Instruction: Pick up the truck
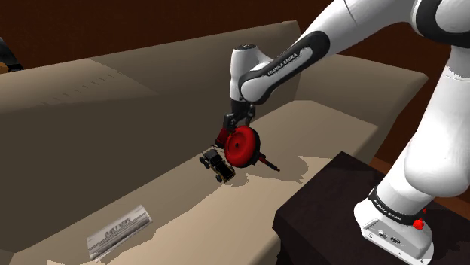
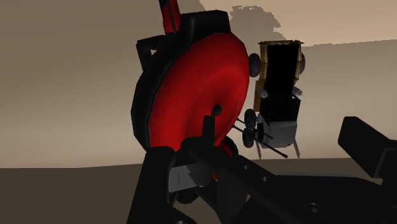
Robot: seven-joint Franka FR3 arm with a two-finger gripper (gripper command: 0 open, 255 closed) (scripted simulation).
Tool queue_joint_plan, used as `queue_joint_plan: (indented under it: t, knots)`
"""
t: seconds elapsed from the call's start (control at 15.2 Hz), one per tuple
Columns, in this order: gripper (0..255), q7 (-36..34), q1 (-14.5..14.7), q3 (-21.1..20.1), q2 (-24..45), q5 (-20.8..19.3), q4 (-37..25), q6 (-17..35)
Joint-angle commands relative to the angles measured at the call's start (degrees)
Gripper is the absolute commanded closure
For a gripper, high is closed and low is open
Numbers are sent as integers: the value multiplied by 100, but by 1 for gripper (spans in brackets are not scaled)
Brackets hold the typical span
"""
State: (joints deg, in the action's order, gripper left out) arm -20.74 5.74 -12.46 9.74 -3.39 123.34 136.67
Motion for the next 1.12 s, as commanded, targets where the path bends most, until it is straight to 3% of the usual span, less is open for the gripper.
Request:
queue_joint_plan:
  t: [0.0,0.53,0.99,1.06]
  knots:
    - [0,-184,80,25,486,-213,-266,173]
    - [0,-730,558,269,2297,-809,-1738,328]
    - [0,-915,953,477,3911,-1022,-3445,106]
    - [0,-922,960,487,3972,-1029,-3467,144]
